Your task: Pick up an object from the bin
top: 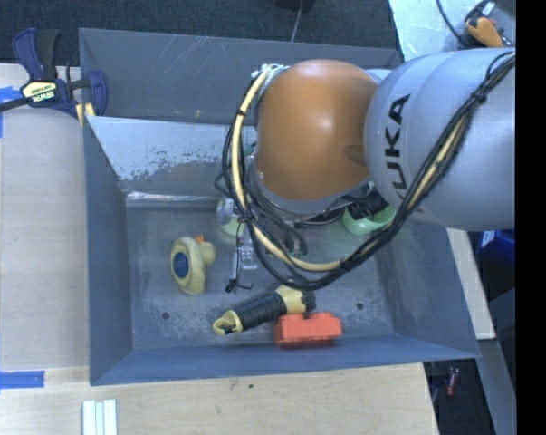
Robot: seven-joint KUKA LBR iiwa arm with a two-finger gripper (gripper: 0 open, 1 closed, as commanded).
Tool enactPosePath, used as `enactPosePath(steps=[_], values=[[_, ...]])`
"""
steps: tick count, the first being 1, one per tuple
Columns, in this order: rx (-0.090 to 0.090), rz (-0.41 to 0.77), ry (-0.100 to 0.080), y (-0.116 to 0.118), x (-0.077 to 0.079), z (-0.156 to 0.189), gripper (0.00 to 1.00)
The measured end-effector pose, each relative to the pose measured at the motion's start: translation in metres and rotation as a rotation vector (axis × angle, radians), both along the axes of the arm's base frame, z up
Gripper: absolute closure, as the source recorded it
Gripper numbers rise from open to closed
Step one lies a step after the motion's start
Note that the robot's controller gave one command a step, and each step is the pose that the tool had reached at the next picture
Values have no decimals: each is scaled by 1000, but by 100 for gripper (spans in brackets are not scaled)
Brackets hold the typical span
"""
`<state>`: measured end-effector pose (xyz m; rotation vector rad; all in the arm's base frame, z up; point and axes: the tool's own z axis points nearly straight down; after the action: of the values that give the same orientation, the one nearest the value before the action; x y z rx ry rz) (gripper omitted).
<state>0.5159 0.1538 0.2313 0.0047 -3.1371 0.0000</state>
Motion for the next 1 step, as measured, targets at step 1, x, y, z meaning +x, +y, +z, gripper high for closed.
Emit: enactPosePath(steps=[1], values=[[1, -4, -7, -1, 2, 3, 0]])
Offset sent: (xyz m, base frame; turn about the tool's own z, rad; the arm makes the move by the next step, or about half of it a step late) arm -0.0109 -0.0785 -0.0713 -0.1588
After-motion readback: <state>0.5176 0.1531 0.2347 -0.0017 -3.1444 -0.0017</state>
